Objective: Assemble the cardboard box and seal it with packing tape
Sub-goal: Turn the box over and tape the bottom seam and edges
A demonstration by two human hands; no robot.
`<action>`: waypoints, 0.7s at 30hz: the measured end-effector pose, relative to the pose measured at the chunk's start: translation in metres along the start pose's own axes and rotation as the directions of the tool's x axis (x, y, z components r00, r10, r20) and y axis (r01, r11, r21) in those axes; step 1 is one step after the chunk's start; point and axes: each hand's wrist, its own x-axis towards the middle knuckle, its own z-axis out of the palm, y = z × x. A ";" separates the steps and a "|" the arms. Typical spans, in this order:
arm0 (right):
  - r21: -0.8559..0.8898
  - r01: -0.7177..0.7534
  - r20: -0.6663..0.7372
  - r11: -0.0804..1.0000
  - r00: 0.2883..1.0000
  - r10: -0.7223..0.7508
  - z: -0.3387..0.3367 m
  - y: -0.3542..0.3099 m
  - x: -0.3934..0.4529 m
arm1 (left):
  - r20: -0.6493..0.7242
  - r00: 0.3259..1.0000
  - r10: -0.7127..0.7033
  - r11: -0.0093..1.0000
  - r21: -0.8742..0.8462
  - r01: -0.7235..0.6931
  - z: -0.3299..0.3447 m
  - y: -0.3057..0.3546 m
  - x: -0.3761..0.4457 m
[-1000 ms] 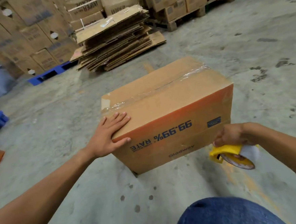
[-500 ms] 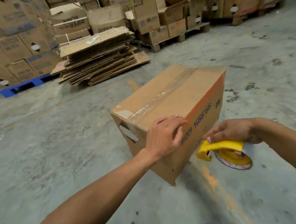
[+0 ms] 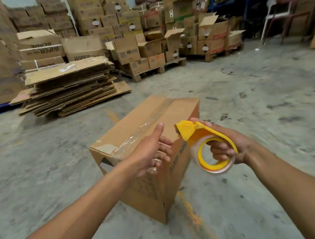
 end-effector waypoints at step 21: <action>-0.052 0.059 0.030 0.997 0.998 -0.058 -0.006 -0.009 -0.014 | 0.371 0.883 -0.287 0.888 -0.243 0.391 0.005 0.035 -0.003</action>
